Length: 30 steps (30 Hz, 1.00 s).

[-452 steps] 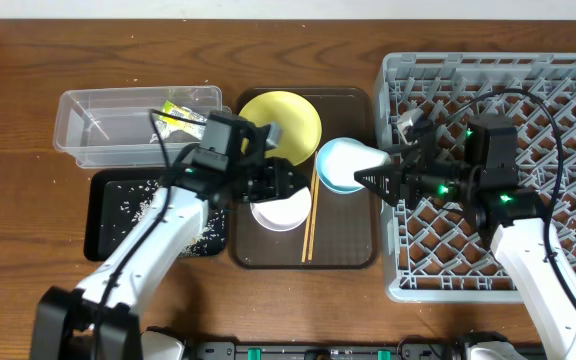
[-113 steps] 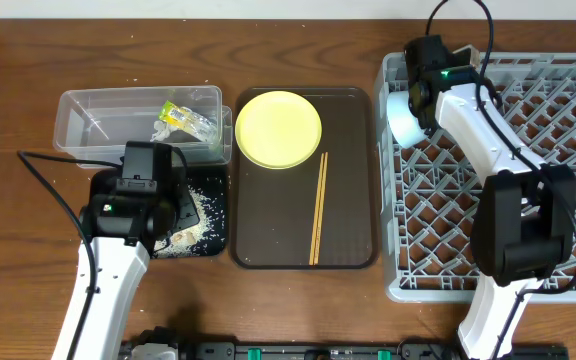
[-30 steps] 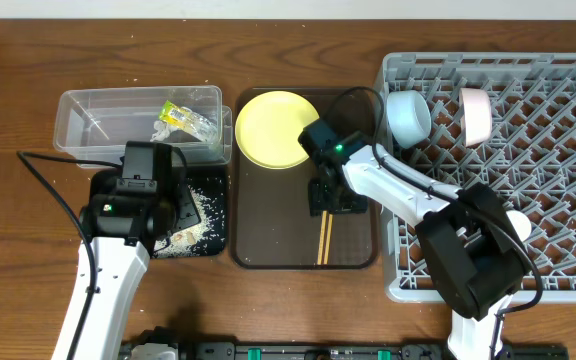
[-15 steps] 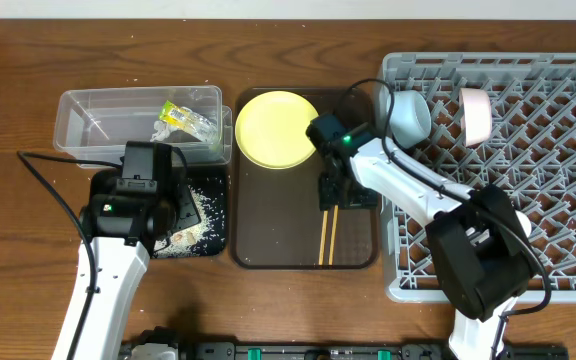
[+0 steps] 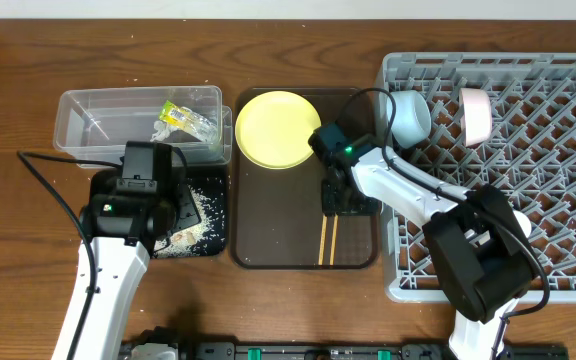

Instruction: Sort waste into correct bins and load items into the dishwasher rack

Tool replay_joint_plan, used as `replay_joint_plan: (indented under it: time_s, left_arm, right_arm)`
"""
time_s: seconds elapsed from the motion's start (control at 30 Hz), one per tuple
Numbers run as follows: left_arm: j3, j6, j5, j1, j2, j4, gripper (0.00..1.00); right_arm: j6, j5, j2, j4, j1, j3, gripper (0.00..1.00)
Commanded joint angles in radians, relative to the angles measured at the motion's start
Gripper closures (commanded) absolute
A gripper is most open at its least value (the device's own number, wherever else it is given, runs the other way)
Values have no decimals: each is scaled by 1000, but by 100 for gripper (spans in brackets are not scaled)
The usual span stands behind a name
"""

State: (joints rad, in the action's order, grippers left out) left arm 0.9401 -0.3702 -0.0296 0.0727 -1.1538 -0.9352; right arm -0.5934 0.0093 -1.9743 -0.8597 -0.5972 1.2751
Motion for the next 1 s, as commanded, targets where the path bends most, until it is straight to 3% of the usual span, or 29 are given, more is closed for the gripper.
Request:
replay_joint_plan:
  time_s: [0.0, 0.33, 0.6, 0.97]
  left_arm:
    - [8, -9, -5, -4, 3, -2, 43]
    - [8, -9, -5, -4, 3, -3, 44]
    - [8, -9, -5, -4, 3, -3, 43]
    - [8, -9, -5, -4, 3, -3, 44]
  right_arm:
    - [-12, -8, 3, 7, -21, -23, 64]
    - [-13, -77, 3, 53, -37, -23, 99]
    - [12, -97, 48, 45, -6, 3, 99]
    - [199, -64, 356, -89, 99, 51, 99]
